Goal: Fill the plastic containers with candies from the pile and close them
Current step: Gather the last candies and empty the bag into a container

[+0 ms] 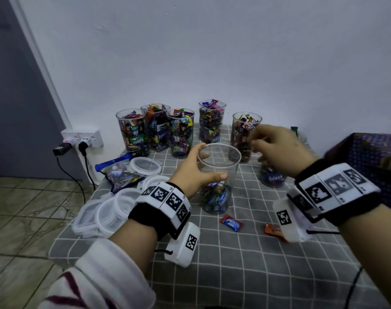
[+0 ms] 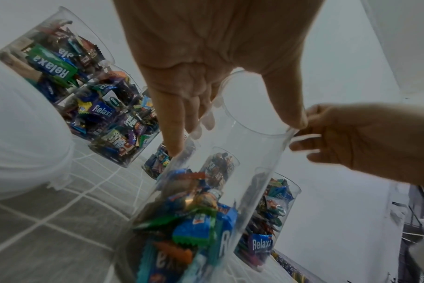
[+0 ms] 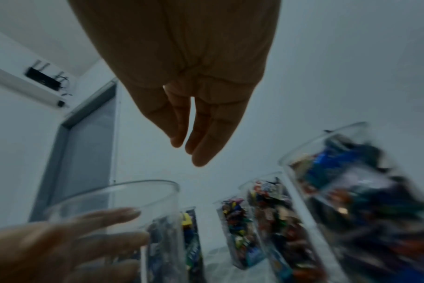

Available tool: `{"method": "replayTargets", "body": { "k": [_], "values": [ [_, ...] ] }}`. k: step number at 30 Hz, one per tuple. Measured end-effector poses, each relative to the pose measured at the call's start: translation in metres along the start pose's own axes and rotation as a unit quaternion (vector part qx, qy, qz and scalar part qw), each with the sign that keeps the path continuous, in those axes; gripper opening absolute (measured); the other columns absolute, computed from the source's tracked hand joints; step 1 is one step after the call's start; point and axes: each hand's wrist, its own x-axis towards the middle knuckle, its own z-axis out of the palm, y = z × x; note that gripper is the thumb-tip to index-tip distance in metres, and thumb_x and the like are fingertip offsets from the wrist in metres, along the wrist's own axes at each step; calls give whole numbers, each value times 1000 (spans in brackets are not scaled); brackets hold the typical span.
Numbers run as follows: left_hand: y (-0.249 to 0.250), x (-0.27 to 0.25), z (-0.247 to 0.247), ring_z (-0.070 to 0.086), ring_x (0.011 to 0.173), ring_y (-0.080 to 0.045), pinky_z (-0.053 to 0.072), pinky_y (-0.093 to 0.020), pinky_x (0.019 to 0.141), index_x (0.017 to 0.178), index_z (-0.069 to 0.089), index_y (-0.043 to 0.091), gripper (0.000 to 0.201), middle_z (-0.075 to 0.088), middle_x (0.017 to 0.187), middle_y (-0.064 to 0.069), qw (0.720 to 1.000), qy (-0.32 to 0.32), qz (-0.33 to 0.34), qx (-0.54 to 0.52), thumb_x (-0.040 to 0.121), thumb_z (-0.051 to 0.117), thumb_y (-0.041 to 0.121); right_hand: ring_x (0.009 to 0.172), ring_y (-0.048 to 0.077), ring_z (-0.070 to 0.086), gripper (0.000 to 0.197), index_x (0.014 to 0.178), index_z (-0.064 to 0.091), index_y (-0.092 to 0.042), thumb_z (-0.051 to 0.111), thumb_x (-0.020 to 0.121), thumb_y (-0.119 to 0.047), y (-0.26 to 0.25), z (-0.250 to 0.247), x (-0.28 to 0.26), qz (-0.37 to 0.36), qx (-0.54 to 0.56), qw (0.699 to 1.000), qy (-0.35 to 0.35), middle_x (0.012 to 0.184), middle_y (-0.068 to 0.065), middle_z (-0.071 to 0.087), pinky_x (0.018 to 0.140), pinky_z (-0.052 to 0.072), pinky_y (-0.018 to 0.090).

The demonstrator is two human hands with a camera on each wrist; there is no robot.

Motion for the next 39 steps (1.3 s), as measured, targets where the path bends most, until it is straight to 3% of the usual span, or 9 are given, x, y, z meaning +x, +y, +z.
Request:
{"method": "replayTargets", "body": {
  "k": [4, 7, 11, 14, 20, 24, 28, 35, 39],
  "values": [
    [-1, 0, 0, 39, 129, -16, 33, -36, 109, 143, 24, 26, 92, 43, 130, 4, 1000, -2, 1, 4, 70, 79, 21, 63, 18, 57, 18, 80, 58, -16, 51, 89, -2, 42, -1, -17, 112, -38, 980, -161, 77, 7, 61, 58, 53, 27],
    [-1, 0, 0, 39, 129, -16, 33, -37, 110, 144, 24, 26, 92, 43, 132, 3, 1000, 1, 2, 4, 70, 79, 21, 70, 15, 58, 15, 82, 54, -23, 61, 85, -10, 61, 14, -35, 177, -170, 897, -369, 86, 4, 62, 59, 53, 25],
    [-2, 0, 0, 39, 129, -16, 32, -40, 111, 144, 23, 25, 94, 43, 126, 7, 1000, 0, 3, 9, 69, 79, 24, 58, 8, 56, 17, 88, 53, -20, 68, 80, -16, 62, 29, -49, 194, -243, 842, -442, 81, 1, 64, 49, 45, 15],
    [-3, 1, -1, 38, 130, -16, 31, -41, 112, 144, 23, 26, 95, 43, 126, 7, 1000, -2, 3, 16, 67, 80, 27, 57, 6, 48, 14, 82, 49, -23, 62, 85, -19, 57, 37, -47, 142, -320, 843, -408, 70, -10, 51, 48, 38, 13],
    [-3, 0, 0, 38, 129, -15, 31, -42, 112, 143, 24, 26, 92, 43, 126, 6, 1000, -2, -2, 18, 69, 79, 26, 79, 16, 56, 12, 84, 49, -23, 58, 89, -29, 45, 69, -37, 120, -223, 910, -328, 99, 5, 67, 75, 48, 27],
    [-2, -1, -1, 38, 129, -15, 30, -42, 112, 142, 24, 27, 91, 43, 126, 7, 1000, 0, -6, 21, 69, 79, 27, 104, 22, 56, 38, 113, 56, -18, 58, 86, -45, 30, 88, -40, 53, -317, 879, -353, 114, 5, 56, 87, 45, 31],
    [0, -2, 0, 39, 128, -14, 33, -44, 110, 141, 26, 27, 89, 43, 124, 8, 1000, 3, -11, 16, 70, 79, 25, 114, 24, 52, 34, 121, 55, -16, 56, 90, -29, 31, 89, -42, 17, -343, 875, -340, 125, 7, 52, 91, 43, 30],
    [0, -6, 1, 38, 131, -12, 33, -38, 111, 140, 33, 23, 86, 42, 141, 1, 1000, 12, -13, -3, 69, 80, 21, 95, 19, 55, 12, 80, 57, -26, 57, 90, -21, 39, 67, -39, 54, -280, 907, -309, 103, 3, 61, 78, 43, 24],
    [1, -9, 2, 37, 131, -11, 31, -32, 111, 142, 31, 22, 87, 40, 144, -1, 1000, 10, -13, -1, 70, 79, 19, 81, 18, 54, 14, 79, 55, -20, 55, 88, -9, 22, 31, -21, 66, -178, 971, -148, 90, 4, 61, 67, 40, 21]
  ]
}}
